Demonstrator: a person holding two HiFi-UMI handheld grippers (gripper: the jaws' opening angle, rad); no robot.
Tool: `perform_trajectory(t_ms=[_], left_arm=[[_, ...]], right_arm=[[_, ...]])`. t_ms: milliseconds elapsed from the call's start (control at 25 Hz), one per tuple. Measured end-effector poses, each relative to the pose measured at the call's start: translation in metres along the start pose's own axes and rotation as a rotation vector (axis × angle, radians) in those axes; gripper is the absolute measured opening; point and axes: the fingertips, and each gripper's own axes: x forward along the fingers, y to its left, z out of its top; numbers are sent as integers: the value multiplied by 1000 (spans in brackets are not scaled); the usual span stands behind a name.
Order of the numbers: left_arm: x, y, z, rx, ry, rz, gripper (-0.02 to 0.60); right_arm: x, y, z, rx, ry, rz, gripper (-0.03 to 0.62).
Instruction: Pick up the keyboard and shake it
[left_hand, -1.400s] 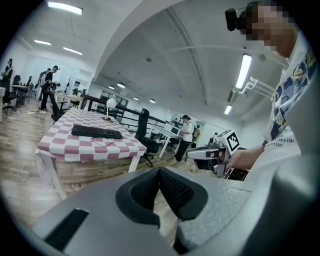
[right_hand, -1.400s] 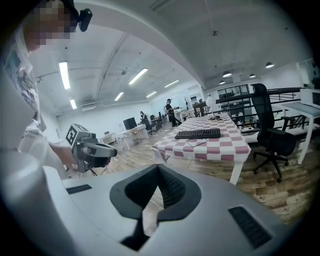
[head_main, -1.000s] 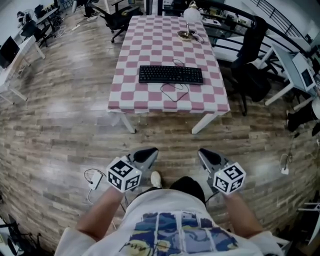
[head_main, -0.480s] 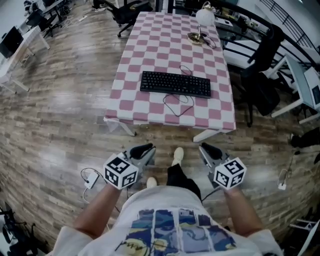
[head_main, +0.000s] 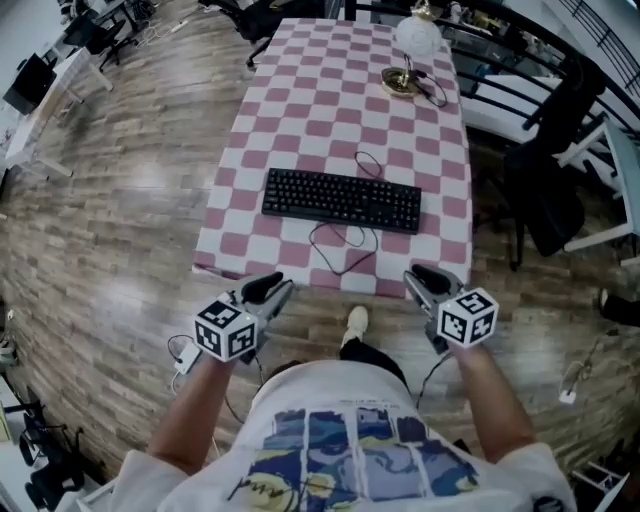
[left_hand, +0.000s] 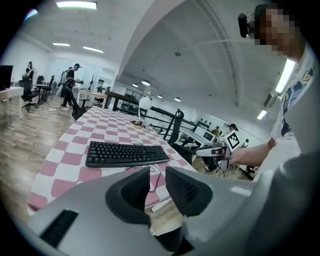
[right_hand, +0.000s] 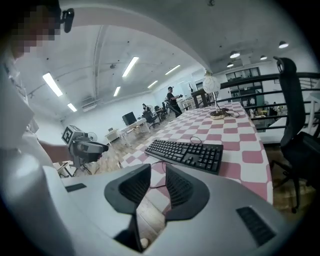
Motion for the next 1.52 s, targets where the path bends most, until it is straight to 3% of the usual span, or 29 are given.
perform_trajectory(t_ms=[240, 480, 720, 840, 1040, 1320, 1520], left_arm=[[46, 51, 17, -62, 42, 53, 91], [73, 116, 18, -123, 93, 72, 112], [95, 191, 20, -200, 145, 53, 137], [108, 224, 22, -251, 170, 26, 154], [126, 271, 18, -281, 227, 18, 186], [153, 289, 16, -353, 257, -58, 215], [166, 297, 18, -391, 261, -95, 224]], right_arm=[[34, -103, -4, 115, 84, 22, 118], [65, -169, -9, 223, 127, -2, 144], [94, -195, -6, 342, 151, 5, 194], [107, -206, -3, 381, 129, 55, 208], [123, -223, 0, 445, 129, 12, 222], [132, -234, 0, 471, 167, -30, 229], [147, -236, 3, 477, 198, 14, 233]])
